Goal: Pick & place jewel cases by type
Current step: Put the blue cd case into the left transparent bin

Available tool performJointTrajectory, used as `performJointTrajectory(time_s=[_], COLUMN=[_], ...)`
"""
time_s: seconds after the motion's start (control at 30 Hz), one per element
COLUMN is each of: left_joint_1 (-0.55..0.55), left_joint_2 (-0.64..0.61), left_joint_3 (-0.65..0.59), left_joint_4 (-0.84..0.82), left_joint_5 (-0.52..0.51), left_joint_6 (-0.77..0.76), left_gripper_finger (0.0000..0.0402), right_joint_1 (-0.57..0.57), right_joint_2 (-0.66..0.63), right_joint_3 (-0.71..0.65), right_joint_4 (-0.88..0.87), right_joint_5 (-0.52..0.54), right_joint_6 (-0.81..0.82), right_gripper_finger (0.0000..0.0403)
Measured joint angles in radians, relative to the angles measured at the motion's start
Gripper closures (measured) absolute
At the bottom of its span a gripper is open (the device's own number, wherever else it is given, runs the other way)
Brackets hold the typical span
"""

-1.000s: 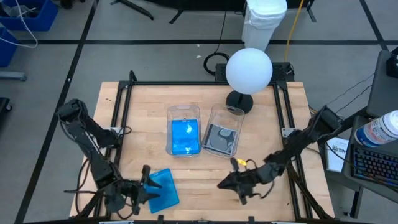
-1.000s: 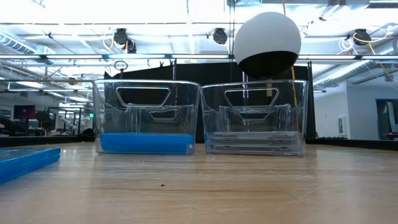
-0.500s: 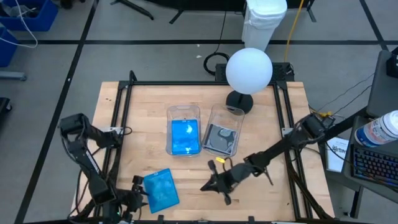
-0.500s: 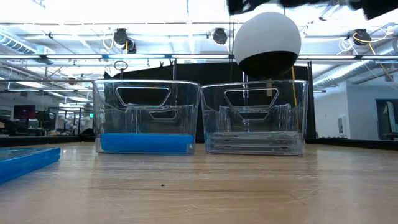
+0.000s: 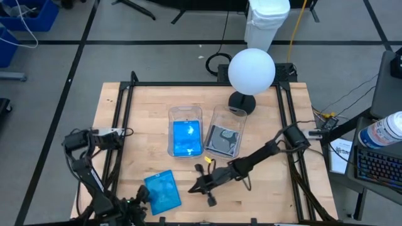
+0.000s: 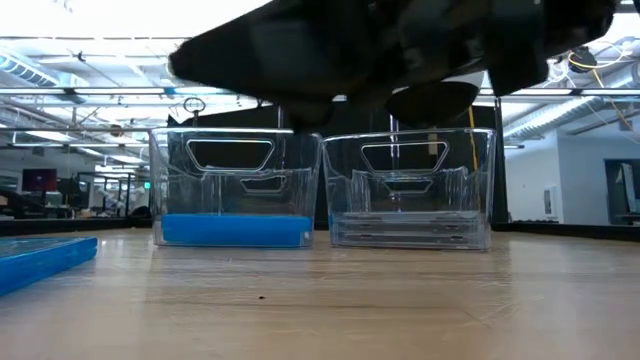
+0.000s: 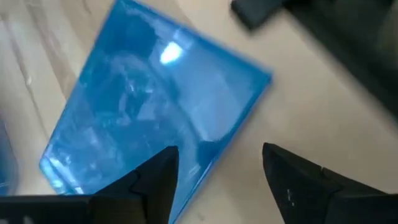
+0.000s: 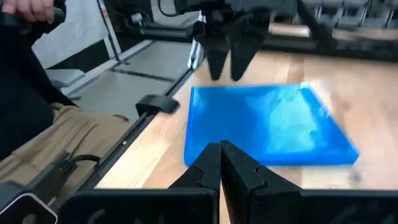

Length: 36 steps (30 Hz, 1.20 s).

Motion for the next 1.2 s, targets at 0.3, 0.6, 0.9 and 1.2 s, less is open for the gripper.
performJointTrajectory(time_s=[0.3,0.6,0.9,1.2], left_joint_1=[0.005,0.010,0.013,0.078], left_joint_2=[0.064,0.062,0.060,0.059], left_joint_3=[0.003,0.001,0.002,0.001], left_joint_4=[-0.044,-0.092,-0.122,-0.142], left_joint_5=[-0.109,-0.106,-0.064,-0.027], left_joint_6=[0.067,0.109,0.217,0.335], left_gripper_finger=[0.0138,0.0148,0.0144,0.0144], right_joint_1=[-0.003,0.018,0.019,0.003], right_joint_2=[0.026,0.026,0.026,0.026], right_joint_3=[0.073,0.072,0.072,0.078], right_joint_4=[-0.174,-0.323,-0.287,-0.341], right_joint_5=[0.005,0.148,0.168,0.163], right_joint_6=[0.175,0.205,0.179,0.189], right_gripper_finger=[0.0403,0.0403,0.0403,0.0403])
